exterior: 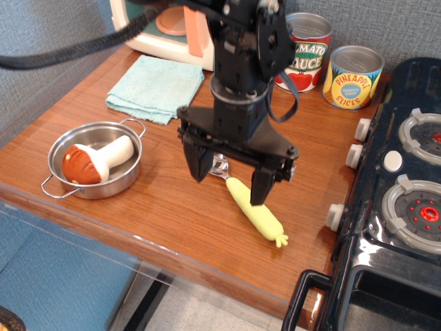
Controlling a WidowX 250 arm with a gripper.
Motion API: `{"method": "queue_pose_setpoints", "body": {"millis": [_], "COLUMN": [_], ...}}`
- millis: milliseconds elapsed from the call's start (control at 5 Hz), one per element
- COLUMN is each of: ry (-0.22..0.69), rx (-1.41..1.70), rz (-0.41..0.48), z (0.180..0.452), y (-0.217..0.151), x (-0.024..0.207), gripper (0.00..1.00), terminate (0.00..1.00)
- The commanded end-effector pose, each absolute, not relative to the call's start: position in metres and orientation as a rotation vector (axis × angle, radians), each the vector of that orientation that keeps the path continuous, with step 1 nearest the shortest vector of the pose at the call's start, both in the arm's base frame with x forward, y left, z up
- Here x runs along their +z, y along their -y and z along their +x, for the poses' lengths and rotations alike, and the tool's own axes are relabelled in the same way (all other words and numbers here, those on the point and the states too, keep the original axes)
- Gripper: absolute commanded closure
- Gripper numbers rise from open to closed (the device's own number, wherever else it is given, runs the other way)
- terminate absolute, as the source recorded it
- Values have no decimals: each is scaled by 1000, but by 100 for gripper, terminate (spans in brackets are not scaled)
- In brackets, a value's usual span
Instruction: Move the towel in front of the cans
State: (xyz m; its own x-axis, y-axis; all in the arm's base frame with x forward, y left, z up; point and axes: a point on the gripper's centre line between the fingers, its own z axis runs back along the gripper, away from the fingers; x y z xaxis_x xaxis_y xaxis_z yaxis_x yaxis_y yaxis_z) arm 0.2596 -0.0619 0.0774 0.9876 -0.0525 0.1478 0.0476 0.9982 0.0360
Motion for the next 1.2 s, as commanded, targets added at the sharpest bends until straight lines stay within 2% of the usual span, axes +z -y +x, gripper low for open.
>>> {"method": "queue_pose_setpoints", "body": {"millis": [0,200,600,1000], "ry": [197,223,215,171], "rx": [41,97,218,195], "rz": [-70,-44,-20,10], "z": [310,338,390,416], "y": [11,-36,-123,-144], "x": [90,96,85,60], "gripper": [0,0,0,0], "terminate": [0,0,0,0]}}
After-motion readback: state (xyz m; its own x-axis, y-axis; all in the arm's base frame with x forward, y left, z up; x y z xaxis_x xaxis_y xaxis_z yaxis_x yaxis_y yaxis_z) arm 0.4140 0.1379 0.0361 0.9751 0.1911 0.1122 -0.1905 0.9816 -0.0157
